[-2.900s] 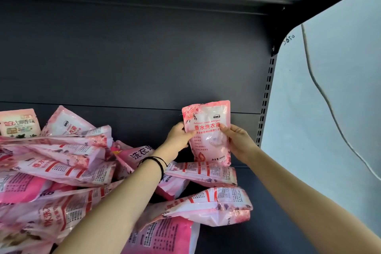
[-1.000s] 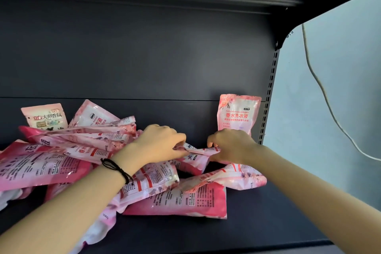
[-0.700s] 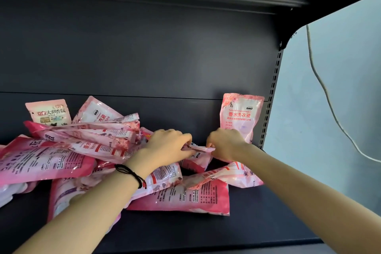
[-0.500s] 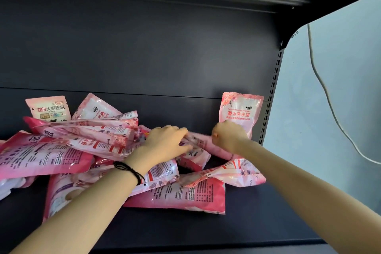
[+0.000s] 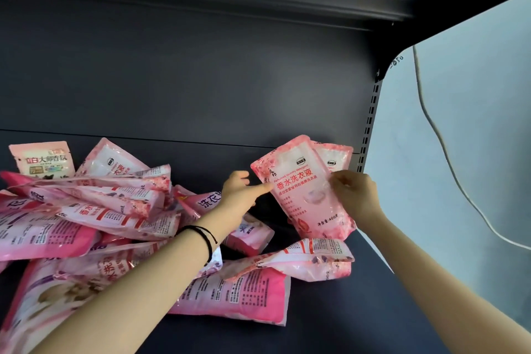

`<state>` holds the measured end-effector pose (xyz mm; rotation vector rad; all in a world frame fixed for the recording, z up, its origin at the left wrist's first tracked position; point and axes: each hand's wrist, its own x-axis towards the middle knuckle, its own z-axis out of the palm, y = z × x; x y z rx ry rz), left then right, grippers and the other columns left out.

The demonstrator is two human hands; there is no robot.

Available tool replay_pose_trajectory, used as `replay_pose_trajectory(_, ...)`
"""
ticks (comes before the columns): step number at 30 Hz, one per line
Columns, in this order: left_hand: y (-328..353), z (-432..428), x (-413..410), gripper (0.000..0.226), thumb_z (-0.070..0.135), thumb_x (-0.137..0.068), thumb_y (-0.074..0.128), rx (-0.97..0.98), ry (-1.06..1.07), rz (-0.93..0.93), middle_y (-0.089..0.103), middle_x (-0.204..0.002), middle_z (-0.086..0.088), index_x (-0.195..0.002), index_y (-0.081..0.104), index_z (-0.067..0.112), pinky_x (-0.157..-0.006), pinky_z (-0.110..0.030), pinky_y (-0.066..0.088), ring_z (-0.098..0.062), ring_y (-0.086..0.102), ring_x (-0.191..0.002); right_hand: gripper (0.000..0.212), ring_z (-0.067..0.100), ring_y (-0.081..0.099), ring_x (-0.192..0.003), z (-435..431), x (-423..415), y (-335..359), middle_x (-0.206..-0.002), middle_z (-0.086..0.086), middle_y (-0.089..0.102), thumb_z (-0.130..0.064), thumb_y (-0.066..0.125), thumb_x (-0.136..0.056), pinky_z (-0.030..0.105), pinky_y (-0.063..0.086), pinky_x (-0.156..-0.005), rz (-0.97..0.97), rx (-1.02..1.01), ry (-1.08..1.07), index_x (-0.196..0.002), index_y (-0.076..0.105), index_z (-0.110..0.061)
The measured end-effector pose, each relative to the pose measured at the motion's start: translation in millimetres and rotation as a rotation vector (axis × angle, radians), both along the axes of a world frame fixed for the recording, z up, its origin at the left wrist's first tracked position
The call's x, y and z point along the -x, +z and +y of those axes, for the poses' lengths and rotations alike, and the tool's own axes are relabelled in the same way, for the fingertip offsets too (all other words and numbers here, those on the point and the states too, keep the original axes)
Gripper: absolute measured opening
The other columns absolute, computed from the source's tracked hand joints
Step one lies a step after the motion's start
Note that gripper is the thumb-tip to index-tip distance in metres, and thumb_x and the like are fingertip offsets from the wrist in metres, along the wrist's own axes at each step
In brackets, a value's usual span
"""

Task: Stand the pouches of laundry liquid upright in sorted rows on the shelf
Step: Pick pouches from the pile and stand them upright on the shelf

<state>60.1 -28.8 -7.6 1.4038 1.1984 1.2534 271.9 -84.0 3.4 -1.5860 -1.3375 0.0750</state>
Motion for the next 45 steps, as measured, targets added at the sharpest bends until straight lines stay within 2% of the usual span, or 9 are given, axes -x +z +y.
replay_pose_trajectory(2,-7.1,2.7,-11.6,0.061,0.025,-0.079,0.076,0.162,-0.115,-0.093,0.054,-0.131,-0.01,-0.131,0.049,0.007,-0.073,-0.029,0.053,-0.022,0.057,-0.097,0.02,0.019,0.049,-0.067,1.4,-10.0,-12.0,-0.079,0.022,0.066,-0.008,0.052,-0.088,0.026,0.039,-0.061,0.156,-0.009,0.044,-0.078,0.069,-0.004)
replay_pose_trajectory(4,-12.9,6.1,-22.9,0.037,0.022,-0.085,0.07,0.24,-0.247,-0.148,0.057,-0.129,-0.014,-0.116,0.058,0.006,-0.089,-0.034,0.05,-0.026,0.057,-0.108,0.023,0.019,0.049,-0.065,-0.5,-15.4,-18.7,-0.076,0.02,0.065,-0.008,0.053,-0.088,0.031,0.042,-0.062,0.254,-0.035,0.075,-0.071,0.068,-0.011)
replay_pose_trajectory(7,-17.7,9.7,-36.3,0.015,0.019,-0.093,0.059,0.17,-0.335,-0.083,0.06,-0.126,-0.013,-0.107,0.06,0.013,-0.092,-0.033,0.048,-0.028,0.056,-0.116,0.028,0.015,0.049,-0.059,-5.9,-21.6,-24.8,-0.066,0.001,0.059,-0.006,0.05,-0.093,0.025,0.041,-0.053,0.33,-0.023,0.133,-0.07,0.063,-0.016)
replay_pose_trajectory(11,-18.2,11.3,-51.1,0.006,0.016,-0.096,0.053,0.091,-0.338,-0.101,0.065,-0.116,-0.012,-0.098,0.058,0.017,-0.088,-0.032,0.052,-0.022,0.063,-0.099,0.005,0.015,0.066,-0.075,-8.7,-32.8,-36.1,-0.086,-0.001,0.069,-0.019,0.06,-0.093,0.028,0.053,-0.063,0.356,0.078,0.248,-0.089,0.061,-0.016)
replay_pose_trajectory(16,-13.6,5.6,-77.3,0.007,0.024,-0.097,0.051,-0.015,-0.343,-0.014,0.067,-0.109,-0.005,-0.101,0.057,0.023,-0.094,-0.045,0.052,-0.024,0.064,-0.105,0.029,0.027,0.071,-0.091,-9.2,-48.0,-46.9,-0.096,0.005,0.075,-0.023,0.072,-0.085,0.049,0.057,-0.084,0.458,0.183,0.288,-0.105,0.065,-0.004)
replay_pose_trajectory(22,-13.6,10.5,-75.0,0.013,0.02,-0.099,0.048,-0.036,-0.288,-0.07,0.067,-0.097,0.001,-0.109,0.056,0.02,-0.084,-0.038,0.055,-0.02,0.065,-0.098,0.01,0.027,0.072,-0.088,-2.7,-42.4,-46.8,-0.098,0.01,0.074,-0.006,0.06,-0.092,0.044,0.059,-0.078,0.56,0.163,0.369,-0.101,0.064,-0.008)
replay_pose_trajectory(35,-14.5,8.2,-70.8,0.01,0.023,-0.098,0.05,0.041,-0.348,-0.046,0.066,-0.114,-0.006,-0.106,0.055,0.025,-0.093,-0.044,0.053,-0.024,0.063,-0.108,0.012,0.025,0.072,-0.09,-0.2,-51.4,-44.0,-0.096,0.005,0.075,-0.01,0.061,-0.093,0.046,0.058,-0.083,0.474,0.19,0.382,-0.104,0.064,-0.007)
replay_pose_trajectory(41,-14.0,3.9,-73.4,0.031,0.022,-0.097,0.05,0.091,-0.432,-0.075,0.062,-0.124,-0.008,-0.127,0.049,0.015,-0.095,-0.045,0.051,-0.024,0.06,-0.114,0.018,0.026,0.071,-0.093,1.8,-60.8,-46.3,-0.101,0.007,0.074,-0.011,0.061,-0.092,0.047,0.057,-0.085,0.503,0.215,0.39,-0.109,0.063,-0.005)
replay_pose_trajectory(45,-13.8,4.1,-74.6,0.034,0.027,-0.097,0.05,0.096,-0.438,-0.031,0.062,-0.126,-0.008,-0.128,0.049,0.014,-0.093,-0.041,0.053,-0.022,0.062,-0.111,0.02,0.022,0.072,-0.089,-0.5,-64.1,-44.7,-0.101,0.005,0.074,-0.015,0.061,-0.092,0.04,0.059,-0.081,0.485,0.255,0.389,-0.11,0.063,-0.006)
